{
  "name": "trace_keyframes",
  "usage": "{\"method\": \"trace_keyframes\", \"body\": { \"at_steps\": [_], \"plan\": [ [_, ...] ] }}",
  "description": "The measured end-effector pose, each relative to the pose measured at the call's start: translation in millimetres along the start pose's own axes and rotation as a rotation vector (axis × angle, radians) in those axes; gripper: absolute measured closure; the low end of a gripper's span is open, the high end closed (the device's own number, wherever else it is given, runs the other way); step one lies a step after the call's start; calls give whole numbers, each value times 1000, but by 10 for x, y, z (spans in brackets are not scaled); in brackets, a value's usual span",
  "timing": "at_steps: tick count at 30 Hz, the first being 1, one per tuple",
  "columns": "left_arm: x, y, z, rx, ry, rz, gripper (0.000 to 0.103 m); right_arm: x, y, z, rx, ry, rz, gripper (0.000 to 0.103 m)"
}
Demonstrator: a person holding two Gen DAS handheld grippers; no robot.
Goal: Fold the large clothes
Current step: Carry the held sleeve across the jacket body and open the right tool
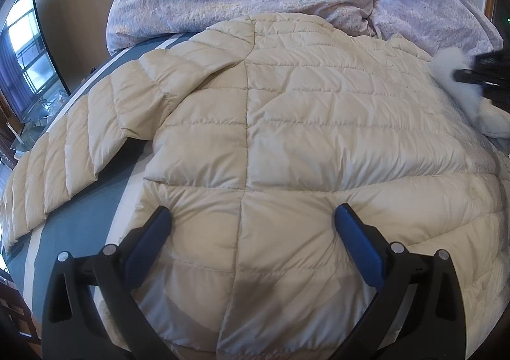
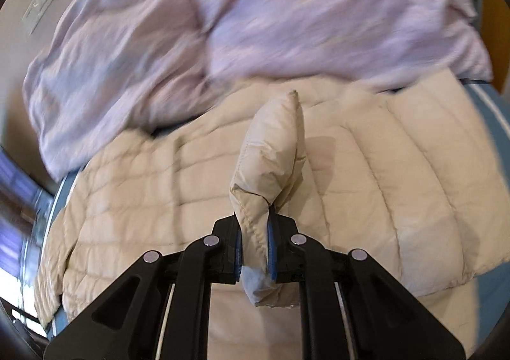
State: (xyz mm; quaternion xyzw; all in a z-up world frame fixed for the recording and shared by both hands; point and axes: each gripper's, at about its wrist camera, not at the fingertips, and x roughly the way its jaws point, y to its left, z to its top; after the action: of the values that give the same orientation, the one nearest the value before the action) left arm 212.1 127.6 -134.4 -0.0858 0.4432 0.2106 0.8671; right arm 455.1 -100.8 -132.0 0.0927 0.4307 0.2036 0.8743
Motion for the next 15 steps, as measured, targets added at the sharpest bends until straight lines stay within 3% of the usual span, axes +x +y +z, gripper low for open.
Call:
{"method": "trace_keyframes", "body": {
  "at_steps": [10, 13, 14, 15],
  "plan": [
    [-3, 15, 4, -2, 1, -3, 2, 160, 844, -227, -112, 50, 126, 90],
    [-4, 10, 5, -3, 1, -4, 2, 157, 1051, -288, -154, 80, 182, 85],
    [-5, 6, 5, -3, 1, -4, 2, 158, 1109, -304, -169, 94, 201, 70],
    [-4, 10, 6, -3, 1, -4, 2, 119, 1146, -315, -178, 111, 239, 42]
  ]
}}
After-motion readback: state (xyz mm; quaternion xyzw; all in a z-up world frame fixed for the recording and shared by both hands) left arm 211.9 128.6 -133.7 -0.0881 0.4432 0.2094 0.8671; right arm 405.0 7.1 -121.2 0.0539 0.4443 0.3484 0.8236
